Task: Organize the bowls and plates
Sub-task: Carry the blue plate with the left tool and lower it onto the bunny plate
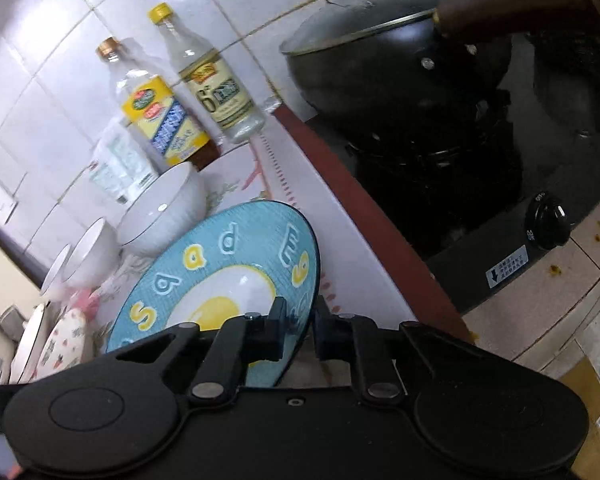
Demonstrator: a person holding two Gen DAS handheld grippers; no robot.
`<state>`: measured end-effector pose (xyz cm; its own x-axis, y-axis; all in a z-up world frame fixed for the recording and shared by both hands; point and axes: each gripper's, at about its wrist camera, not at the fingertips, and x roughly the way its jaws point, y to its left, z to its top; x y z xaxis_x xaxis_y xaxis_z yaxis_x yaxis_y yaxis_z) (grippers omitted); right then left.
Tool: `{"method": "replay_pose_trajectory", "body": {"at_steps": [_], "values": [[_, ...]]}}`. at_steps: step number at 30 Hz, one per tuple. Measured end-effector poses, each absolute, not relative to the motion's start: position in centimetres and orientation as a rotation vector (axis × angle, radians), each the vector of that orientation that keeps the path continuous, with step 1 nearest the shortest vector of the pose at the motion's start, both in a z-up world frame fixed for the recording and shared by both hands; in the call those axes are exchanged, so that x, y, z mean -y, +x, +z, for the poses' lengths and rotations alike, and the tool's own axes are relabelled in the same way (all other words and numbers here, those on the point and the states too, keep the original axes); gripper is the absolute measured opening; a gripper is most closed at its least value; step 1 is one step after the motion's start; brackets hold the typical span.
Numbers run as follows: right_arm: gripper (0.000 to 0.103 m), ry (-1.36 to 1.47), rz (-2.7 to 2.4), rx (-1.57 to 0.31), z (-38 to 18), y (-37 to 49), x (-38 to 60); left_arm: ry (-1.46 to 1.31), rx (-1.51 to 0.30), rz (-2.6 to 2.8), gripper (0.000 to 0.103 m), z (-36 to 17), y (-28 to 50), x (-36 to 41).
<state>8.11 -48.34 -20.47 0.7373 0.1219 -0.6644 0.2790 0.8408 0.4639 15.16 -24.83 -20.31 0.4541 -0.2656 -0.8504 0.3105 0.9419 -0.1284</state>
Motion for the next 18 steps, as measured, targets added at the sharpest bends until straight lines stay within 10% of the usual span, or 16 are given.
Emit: {"method": "replay_pose_trajectory", "body": {"at_steps": [18], "values": [[0.021, 0.574, -0.001, -0.757, -16.9, 5.6, 43.9, 0.015, -1.059, -0.364, 0.033, -16.3, 12.4, 18.4]]}}
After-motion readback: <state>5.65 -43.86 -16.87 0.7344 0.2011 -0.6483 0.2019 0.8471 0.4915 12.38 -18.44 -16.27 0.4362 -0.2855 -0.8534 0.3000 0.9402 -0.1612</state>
